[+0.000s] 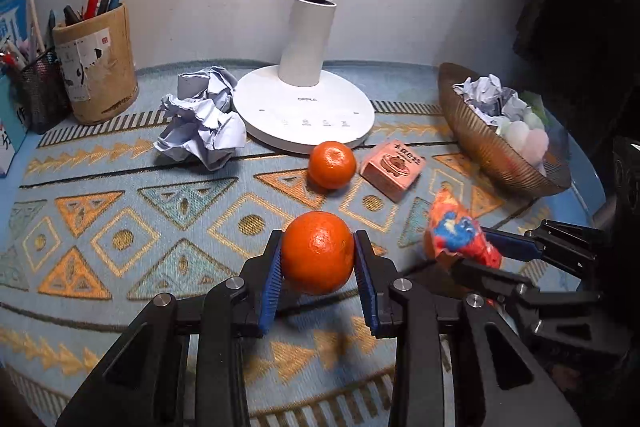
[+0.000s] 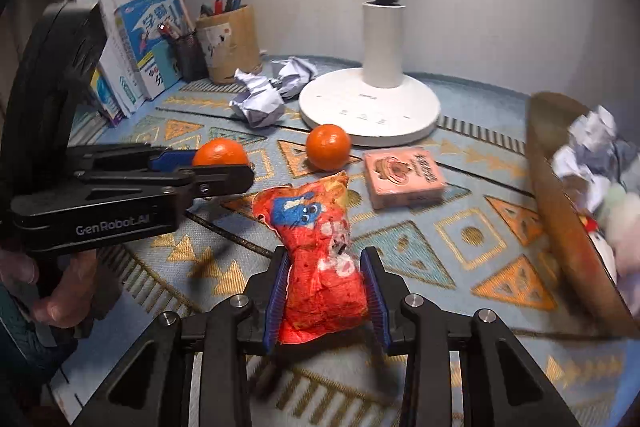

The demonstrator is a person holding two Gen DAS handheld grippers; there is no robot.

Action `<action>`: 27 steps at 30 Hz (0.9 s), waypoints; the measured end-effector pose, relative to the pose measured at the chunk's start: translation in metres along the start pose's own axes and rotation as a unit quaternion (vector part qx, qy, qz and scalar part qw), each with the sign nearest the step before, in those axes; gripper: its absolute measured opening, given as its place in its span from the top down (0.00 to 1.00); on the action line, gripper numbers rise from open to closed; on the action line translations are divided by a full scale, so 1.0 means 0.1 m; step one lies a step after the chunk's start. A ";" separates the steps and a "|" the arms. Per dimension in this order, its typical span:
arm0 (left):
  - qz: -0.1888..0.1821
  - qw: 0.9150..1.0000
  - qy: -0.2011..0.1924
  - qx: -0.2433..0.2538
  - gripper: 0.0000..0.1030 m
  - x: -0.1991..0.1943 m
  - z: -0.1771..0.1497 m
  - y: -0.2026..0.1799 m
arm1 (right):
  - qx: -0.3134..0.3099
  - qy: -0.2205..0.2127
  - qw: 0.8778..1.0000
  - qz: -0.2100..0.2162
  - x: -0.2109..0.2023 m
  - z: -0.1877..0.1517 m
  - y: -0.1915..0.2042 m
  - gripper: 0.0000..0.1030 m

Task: Organize objects
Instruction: 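Grasp the red snack bag with right gripper while left grasps a mandarin, then carry the red bag into the bowl with right gripper while left drops mandarin there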

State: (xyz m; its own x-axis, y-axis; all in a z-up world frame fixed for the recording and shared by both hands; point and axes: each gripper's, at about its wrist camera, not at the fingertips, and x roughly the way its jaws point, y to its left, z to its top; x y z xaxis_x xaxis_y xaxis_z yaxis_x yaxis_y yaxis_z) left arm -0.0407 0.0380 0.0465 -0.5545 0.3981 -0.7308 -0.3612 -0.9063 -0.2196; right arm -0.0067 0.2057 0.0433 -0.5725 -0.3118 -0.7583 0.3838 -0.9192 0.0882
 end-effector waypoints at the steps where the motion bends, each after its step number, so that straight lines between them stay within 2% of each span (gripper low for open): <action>1: -0.003 1.000 0.000 -0.006 0.71 -0.05 -0.05 -0.04 | 0.029 0.003 1.000 -0.006 -0.10 -0.06 -0.10 0.66; 5: -0.007 1.000 0.008 -0.019 0.71 -0.11 -0.30 -0.24 | 0.138 0.032 0.989 -0.038 -0.33 -0.42 -0.45 0.66; 7: -0.005 1.000 0.002 -0.008 0.71 -0.10 -0.43 -0.36 | 0.160 0.036 0.984 -0.066 -0.41 -0.60 -0.55 0.65; 9: -0.007 1.000 -0.003 -0.003 0.71 -0.06 -0.51 -0.44 | 0.170 0.026 0.983 -0.065 -0.46 -0.70 -0.60 0.64; 11: 0.022 1.000 -0.007 0.015 0.71 -0.03 -0.57 -0.51 | 0.181 0.026 0.982 -0.049 -0.46 -0.78 -0.64 0.64; 13: 0.058 0.998 -0.008 0.028 0.71 -0.01 -0.60 -0.54 | 0.181 0.016 0.982 -0.044 -0.50 -0.83 -0.65 0.63; 15: 0.044 0.999 -0.014 0.021 0.71 -0.04 -0.60 -0.49 | 0.172 0.018 0.985 -0.029 -0.52 -0.84 -0.66 0.60; 19: 0.028 0.999 -0.020 0.002 0.70 -0.06 -0.60 -0.41 | 0.157 0.010 0.987 -0.008 -0.59 -0.87 -0.65 0.45; 21: 0.025 0.999 -0.021 0.002 0.70 -0.06 -0.60 -0.41 | 0.152 0.005 0.988 -0.001 -0.61 -0.89 -0.62 0.42; 27: 0.018 1.000 -0.021 -0.003 0.70 -0.07 -0.60 -0.39 | 0.126 0.008 0.991 -0.043 -0.53 -0.84 -0.52 0.42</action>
State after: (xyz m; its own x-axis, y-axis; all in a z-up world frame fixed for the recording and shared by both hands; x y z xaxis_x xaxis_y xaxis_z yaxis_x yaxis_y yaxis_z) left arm 0.0223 0.0626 0.0211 -0.5975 0.3713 -0.7107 -0.3370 -0.9205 -0.1976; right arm 0.0648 0.2900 0.0243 -0.5823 -0.2280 -0.7804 0.1398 -0.9737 0.1801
